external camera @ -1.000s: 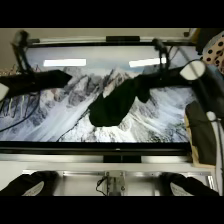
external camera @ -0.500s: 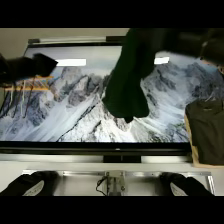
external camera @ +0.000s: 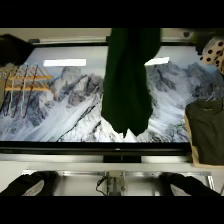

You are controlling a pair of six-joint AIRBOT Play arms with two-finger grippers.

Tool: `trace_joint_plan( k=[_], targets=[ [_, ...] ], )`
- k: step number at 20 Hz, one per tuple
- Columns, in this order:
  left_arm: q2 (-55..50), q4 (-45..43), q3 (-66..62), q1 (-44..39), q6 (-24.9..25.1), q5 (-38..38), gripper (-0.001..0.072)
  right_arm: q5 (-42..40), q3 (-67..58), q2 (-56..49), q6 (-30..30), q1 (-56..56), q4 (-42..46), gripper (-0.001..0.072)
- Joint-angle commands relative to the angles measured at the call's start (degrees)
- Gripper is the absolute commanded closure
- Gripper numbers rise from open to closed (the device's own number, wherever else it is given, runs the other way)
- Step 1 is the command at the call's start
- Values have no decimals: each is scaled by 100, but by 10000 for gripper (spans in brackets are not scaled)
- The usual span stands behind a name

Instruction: Fold the shirts.

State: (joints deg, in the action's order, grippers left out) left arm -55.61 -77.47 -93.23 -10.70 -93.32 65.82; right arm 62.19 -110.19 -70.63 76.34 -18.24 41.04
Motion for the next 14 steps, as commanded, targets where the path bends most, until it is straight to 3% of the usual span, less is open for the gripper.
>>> trace_joint_plan(
  k=[1,3,4,5,8,14],
  targets=[
    [-120,-1384,39,11,-199,1327,180,975,326,-929,417,-1355,1209,640],
    [-116,-1755,485,13,-197,1766,180,903,745,-1633,507,-2312,2118,598],
    [-116,-1742,802,46,-199,1950,180,903,868,-1991,568,-2658,2516,411],
    [-111,-1749,1211,44,-199,2057,180,977,916,-2363,675,-2914,2833,179],
    [-107,-1749,2461,46,-264,1805,179,1451,914,-2855,1141,-2968,3423,171],
    [-229,-1213,3998,46,-557,977,152,2671,990,-1956,1198,-1283,4478,171]
  ],
)
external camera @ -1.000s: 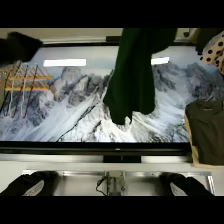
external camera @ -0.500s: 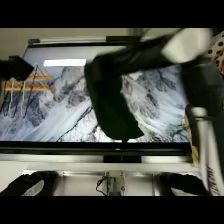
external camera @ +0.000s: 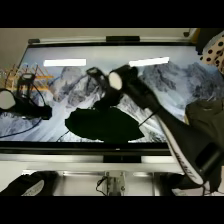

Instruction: Fold the shirts.

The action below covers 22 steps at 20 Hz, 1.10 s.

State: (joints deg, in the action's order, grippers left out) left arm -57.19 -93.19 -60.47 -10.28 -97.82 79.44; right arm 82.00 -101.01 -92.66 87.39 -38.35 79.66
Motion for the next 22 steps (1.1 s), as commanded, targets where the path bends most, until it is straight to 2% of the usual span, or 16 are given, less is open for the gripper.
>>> trace_joint_plan(
  k=[1,5,6,8,10,11,12,13,14,16,19,22],
  targets=[
    [-144,623,942,4,-109,-601,140,883,254,317,92,1198,485,171],
    [-761,1639,1408,4,-352,-1891,140,1123,1823,505,-9,2717,-400,160],
    [-986,1961,1405,4,-348,-2227,140,1069,2306,549,-179,2970,-772,10],
    [-1436,2479,1405,2,-343,-2664,141,881,3110,621,-557,3279,-1506,12],
    [-1805,2682,1405,2,-343,-2861,148,579,3663,623,-605,3324,-1482,13],
    [-1910,2680,1405,2,-345,-2907,254,343,3875,621,-601,3298,-1493,13],
    [-1967,2680,1405,2,-343,-2935,418,90,4070,621,-603,3265,-1541,13],
    [-1971,2680,1405,2,-343,-2962,514,-164,4232,621,-603,3209,-1545,13],
    [-1958,2677,1403,2,-339,-2988,535,-389,4343,616,-599,3169,-1532,13],
    [-1958,2675,1351,2,-315,-2997,671,-831,4481,586,-509,3171,-1742,14],
    [-1958,2671,1189,2,-127,-2949,673,-1198,4483,468,-592,3167,-2546,16],
    [-1958,2667,1016,2,-127,-2927,674,-1318,4483,273,-619,2946,-2708,25]
  ],
)
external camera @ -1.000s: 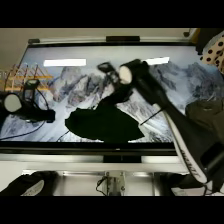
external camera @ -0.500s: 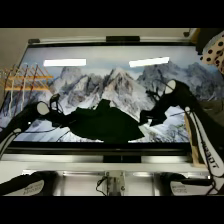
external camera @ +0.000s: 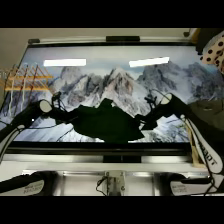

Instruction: Fold the shirts.

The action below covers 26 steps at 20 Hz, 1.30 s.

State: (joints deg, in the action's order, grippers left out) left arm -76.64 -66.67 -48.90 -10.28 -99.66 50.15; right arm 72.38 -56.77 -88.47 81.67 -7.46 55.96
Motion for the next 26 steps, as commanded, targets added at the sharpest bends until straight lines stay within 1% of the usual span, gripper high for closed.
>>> trace_joint_plan(
  k=[1,2,3,5,7,9,10,11,13,16,18,19,20,22,24,26],
  targets=[
    [-11,17,-179,2,57,2,674,-393,59,-208,-46,-289,-304,173],
    [-11,20,-227,2,57,50,674,-463,57,-219,-44,-420,-240,467],
    [-2,13,-326,2,122,166,674,-492,11,-197,-33,-518,-168,634],
    [138,-114,-684,2,468,444,675,-433,-227,4,-109,-560,103,640],
    [514,-660,-1342,2,470,710,676,-212,-750,501,-118,-514,835,641],
    [1051,-1209,-2308,2,476,898,675,22,-1550,1209,-122,-433,1611,641],
    [1331,-1244,-2861,2,566,929,675,70,-1991,1580,-122,-431,1843,641],
    [1624,-1239,-3495,-2,595,925,675,44,-2487,1980,-136,-433,1956,641],
    [2100,-1010,-4712,-22,592,909,675,-251,-3324,2693,-153,-476,1725,641],
    [2605,-297,-5987,-22,597,745,676,-940,-3901,3580,-85,-914,1453,641],
    [2806,9,-6279,-22,597,706,676,-1064,-3923,3958,223,-1294,1491,641],
    [2896,15,-6306,-22,599,699,676,-1058,-3921,4068,367,-1438,1491,641],
    [2966,-44,-6304,-20,627,684,676,-1060,-3923,4148,507,-1552,1508,641],
    [2979,-570,-6301,-20,706,719,676,-881,-3915,4164,732,-1604,1716,641],
    [2756,-1274,-6266,-20,706,859,676,-240,-3882,3993,1132,-1604,2328,641],
    [2282,-1720,-6201,2,708,1209,676,597,-3654,3663,1408,-1604,2828,641]
  ],
)
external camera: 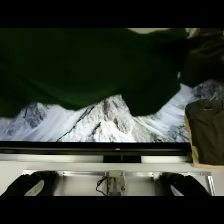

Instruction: Fold the shirts.

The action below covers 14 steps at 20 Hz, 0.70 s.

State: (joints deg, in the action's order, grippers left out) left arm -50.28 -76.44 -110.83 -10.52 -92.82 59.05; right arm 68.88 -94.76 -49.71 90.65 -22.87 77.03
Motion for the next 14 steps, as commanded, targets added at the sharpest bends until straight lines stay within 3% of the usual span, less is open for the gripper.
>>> trace_joint_plan(
  k=[1,3,8,14],
  targets=[
    [-658,-811,72,26,26,503,676,1167,387,-391,586,-63,883,641],
    [-1419,-820,385,24,28,614,675,1036,1123,-774,927,-63,1088,641],
    [-3790,-472,542,26,81,-208,675,-754,2437,-2277,2037,90,1812,641],
    [-5383,1357,544,20,63,-129,673,-682,2437,-3598,2426,568,1716,640]
  ],
)
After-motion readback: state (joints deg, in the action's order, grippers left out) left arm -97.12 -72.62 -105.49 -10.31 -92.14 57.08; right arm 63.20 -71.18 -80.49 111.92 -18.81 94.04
